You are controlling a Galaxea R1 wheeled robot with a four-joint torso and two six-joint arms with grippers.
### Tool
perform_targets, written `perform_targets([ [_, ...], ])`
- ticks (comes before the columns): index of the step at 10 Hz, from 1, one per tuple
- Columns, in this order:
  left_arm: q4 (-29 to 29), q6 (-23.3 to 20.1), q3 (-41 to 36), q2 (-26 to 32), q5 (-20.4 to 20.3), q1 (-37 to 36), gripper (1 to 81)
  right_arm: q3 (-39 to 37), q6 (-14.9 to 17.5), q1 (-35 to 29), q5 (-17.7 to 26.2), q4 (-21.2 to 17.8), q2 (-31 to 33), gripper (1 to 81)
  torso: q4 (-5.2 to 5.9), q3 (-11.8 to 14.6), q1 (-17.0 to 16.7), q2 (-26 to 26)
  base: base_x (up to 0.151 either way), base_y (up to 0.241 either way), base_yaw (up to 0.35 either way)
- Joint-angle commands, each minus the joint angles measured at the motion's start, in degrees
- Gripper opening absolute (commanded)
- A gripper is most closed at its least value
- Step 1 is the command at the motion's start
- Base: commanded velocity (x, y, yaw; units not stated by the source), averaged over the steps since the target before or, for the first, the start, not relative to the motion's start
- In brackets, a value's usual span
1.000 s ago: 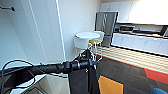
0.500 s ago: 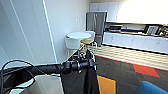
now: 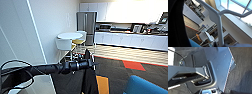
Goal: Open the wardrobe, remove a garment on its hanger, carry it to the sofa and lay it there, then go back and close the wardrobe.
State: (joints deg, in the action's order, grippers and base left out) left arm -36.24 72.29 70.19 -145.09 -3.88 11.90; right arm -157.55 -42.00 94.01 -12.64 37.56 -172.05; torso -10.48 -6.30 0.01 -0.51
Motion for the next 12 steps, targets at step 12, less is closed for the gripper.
perform_targets([
  [12,-2.6,-1.0,-4.0,1.7,-2.1,-10.6,1.0,-0.1,0.2,-0.8,2.4,0.3,-0.3,81.1,0.0,0.0,0.0,0.0,0.0,0.0,-0.259],
])
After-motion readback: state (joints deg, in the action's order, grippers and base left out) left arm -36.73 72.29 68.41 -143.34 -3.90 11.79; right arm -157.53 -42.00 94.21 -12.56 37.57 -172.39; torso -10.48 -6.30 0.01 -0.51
